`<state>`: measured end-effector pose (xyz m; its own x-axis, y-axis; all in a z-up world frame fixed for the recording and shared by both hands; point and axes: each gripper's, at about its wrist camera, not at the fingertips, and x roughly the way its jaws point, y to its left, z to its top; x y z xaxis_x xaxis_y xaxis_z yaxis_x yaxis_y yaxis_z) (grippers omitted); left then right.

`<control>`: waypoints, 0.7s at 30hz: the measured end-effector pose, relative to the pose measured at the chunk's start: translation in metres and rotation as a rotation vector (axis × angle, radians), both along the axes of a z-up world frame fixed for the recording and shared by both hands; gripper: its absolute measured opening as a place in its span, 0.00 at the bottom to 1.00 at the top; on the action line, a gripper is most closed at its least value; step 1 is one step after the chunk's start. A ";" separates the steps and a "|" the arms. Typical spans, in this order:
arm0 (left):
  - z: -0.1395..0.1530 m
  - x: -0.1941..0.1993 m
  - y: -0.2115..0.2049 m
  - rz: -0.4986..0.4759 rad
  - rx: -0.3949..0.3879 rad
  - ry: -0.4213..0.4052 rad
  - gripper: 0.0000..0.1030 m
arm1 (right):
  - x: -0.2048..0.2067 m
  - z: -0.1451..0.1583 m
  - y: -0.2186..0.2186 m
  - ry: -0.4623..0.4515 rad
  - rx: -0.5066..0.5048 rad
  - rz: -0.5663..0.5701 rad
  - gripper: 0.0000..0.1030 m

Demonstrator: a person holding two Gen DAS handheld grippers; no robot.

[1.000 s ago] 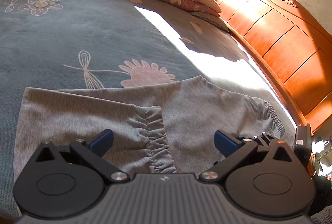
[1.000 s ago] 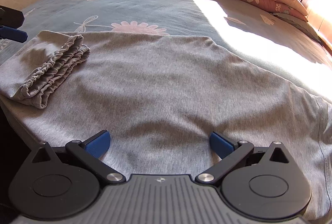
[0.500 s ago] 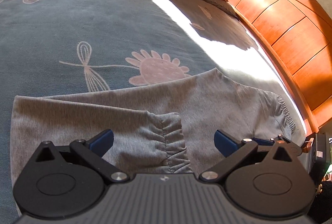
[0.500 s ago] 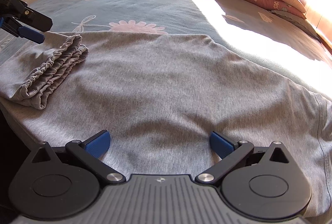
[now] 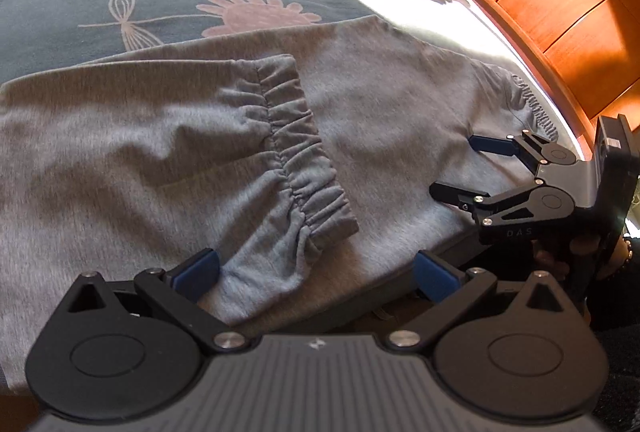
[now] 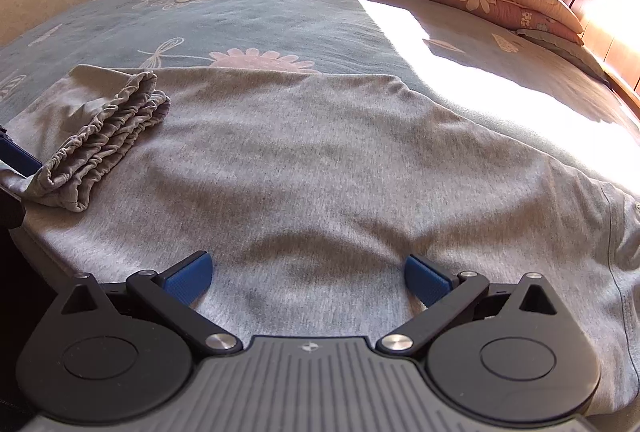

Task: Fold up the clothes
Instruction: 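Lower the open right gripper onto the grey sweatpants waistband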

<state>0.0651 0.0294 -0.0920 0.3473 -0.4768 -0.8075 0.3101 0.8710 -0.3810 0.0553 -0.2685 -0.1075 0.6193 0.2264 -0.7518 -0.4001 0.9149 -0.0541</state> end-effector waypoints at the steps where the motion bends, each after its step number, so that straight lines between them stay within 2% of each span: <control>1: 0.002 -0.001 0.000 0.013 -0.001 -0.007 0.99 | -0.001 0.002 -0.002 0.005 0.004 -0.007 1.00; 7: 0.020 -0.011 -0.015 -0.012 -0.018 -0.104 0.99 | -0.009 0.005 -0.021 0.005 0.032 -0.043 1.00; 13: -0.003 -0.006 -0.031 -0.011 -0.012 -0.060 0.99 | -0.016 0.002 -0.039 0.009 0.043 -0.070 1.00; 16: 0.012 -0.012 -0.037 -0.040 -0.023 -0.092 0.99 | -0.015 0.001 -0.040 0.012 0.042 -0.077 1.00; 21: 0.034 -0.017 -0.047 -0.049 0.027 -0.156 0.99 | -0.013 0.002 -0.040 0.015 0.049 -0.089 1.00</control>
<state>0.0476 -0.0181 -0.0584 0.4463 -0.4756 -0.7580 0.4066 0.8624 -0.3016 0.0420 -0.3084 -0.1051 0.6272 0.2076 -0.7507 -0.3180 0.9481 -0.0034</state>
